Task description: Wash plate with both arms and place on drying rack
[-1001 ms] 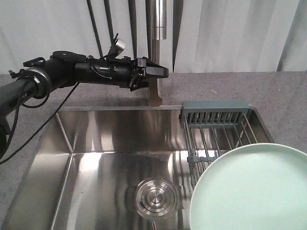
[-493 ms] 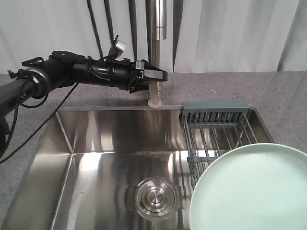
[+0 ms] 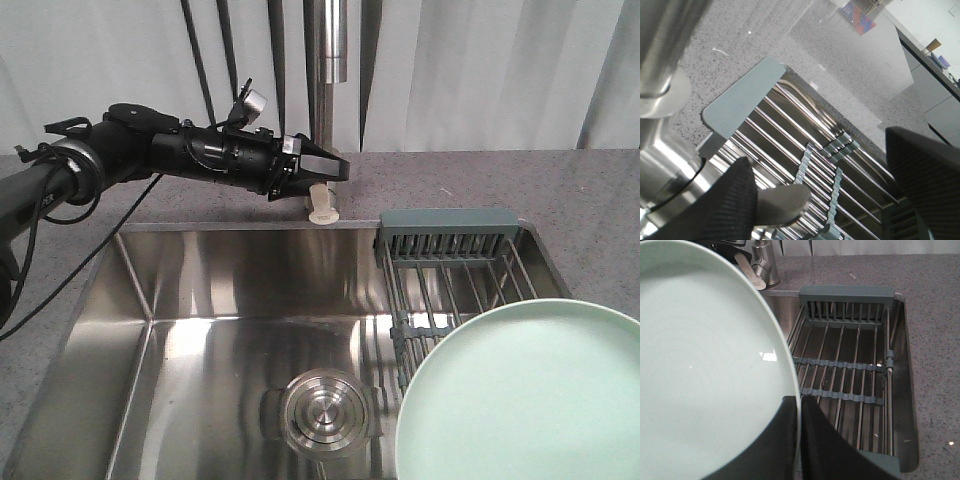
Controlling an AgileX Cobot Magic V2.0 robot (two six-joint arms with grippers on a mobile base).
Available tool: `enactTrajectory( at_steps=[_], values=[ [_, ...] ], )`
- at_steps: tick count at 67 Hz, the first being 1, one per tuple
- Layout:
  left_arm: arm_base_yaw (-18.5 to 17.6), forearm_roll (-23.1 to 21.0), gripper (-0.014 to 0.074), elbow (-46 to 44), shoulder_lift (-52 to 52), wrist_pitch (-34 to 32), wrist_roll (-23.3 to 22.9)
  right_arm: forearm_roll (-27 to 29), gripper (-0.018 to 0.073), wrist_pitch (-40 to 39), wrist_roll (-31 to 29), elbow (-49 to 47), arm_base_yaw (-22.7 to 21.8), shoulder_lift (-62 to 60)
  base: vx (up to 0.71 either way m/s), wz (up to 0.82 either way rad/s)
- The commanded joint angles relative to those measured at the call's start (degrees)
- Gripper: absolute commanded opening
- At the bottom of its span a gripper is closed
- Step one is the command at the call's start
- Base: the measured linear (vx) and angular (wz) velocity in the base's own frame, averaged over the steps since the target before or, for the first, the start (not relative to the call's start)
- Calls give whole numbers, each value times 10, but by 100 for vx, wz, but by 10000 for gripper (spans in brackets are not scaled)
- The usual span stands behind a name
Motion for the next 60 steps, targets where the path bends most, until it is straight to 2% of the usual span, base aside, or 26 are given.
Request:
enactTrajectory(
  at_steps=[1, 21, 33, 50, 60],
  values=[
    [-2, -21, 512, -17, -40, 62, -9, 7, -1, -41, -2, -14, -3, 6, 0, 0],
    [1, -32, 512, -17, -42, 56, -9, 7, -1, -41, -2, -14, -3, 6, 0, 0],
    [25, -30, 480, -17, -43, 51, -15, 7, -1, -41, -2, -14, -3, 6, 0, 0],
    [70, -23, 375, -17, -48, 62, -55, 7, -1, -41, -2, -14, -3, 6, 0, 0],
    [86, -12, 241, -17, -70, 62, -70, 7, -1, -41, -2, -14, -3, 6, 0, 0]
  ],
)
